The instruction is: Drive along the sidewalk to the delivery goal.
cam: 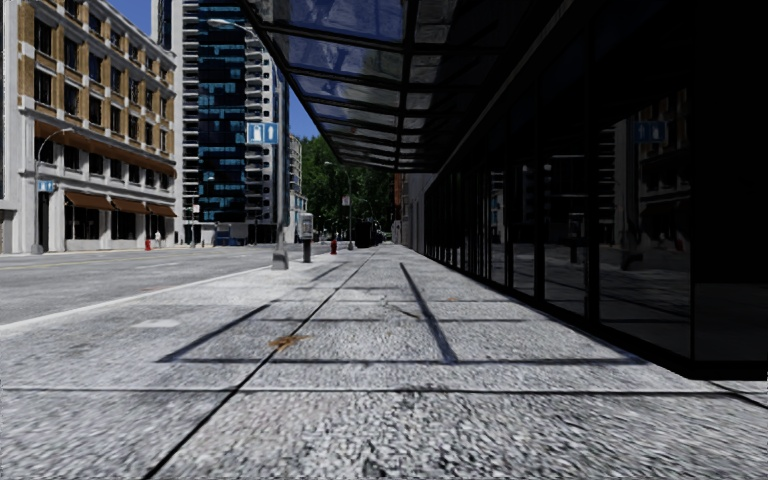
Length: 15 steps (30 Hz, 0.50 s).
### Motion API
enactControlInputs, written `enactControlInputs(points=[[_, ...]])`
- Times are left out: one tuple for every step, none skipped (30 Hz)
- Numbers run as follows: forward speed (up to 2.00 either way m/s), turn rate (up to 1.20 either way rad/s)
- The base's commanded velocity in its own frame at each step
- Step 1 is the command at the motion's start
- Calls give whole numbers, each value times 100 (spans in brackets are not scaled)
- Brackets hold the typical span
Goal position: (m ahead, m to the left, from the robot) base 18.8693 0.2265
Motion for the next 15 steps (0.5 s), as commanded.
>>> enactControlInputs(points=[[200,0],[200,0],[200,0],[200,0],[200,0],[200,0],[200,0],[200,0],[200,0],[200,0],[200,0],[200,0],[200,0],[200,0],[200,0]])
